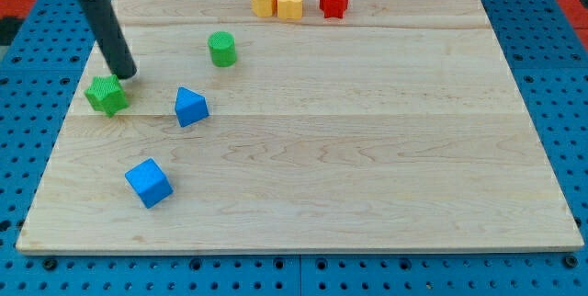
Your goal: Push the green star diagonally to the cube
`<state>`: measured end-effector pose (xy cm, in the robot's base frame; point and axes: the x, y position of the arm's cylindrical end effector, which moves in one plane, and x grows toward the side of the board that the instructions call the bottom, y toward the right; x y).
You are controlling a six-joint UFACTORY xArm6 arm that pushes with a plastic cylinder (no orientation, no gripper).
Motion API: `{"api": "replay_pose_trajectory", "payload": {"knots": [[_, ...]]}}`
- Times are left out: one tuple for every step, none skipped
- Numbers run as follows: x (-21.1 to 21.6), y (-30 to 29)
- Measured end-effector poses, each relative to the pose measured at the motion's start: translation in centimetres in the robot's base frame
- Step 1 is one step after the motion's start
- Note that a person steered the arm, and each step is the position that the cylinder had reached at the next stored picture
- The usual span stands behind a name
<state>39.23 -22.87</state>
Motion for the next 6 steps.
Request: {"api": "replay_pose_trajectory", "payload": {"knots": [[2.7, -0.2], [-0.1, -1.5], [-0.4, -3.5], [4.2, -1.9], [8.6, 0.9], [9.2, 0.9]]}}
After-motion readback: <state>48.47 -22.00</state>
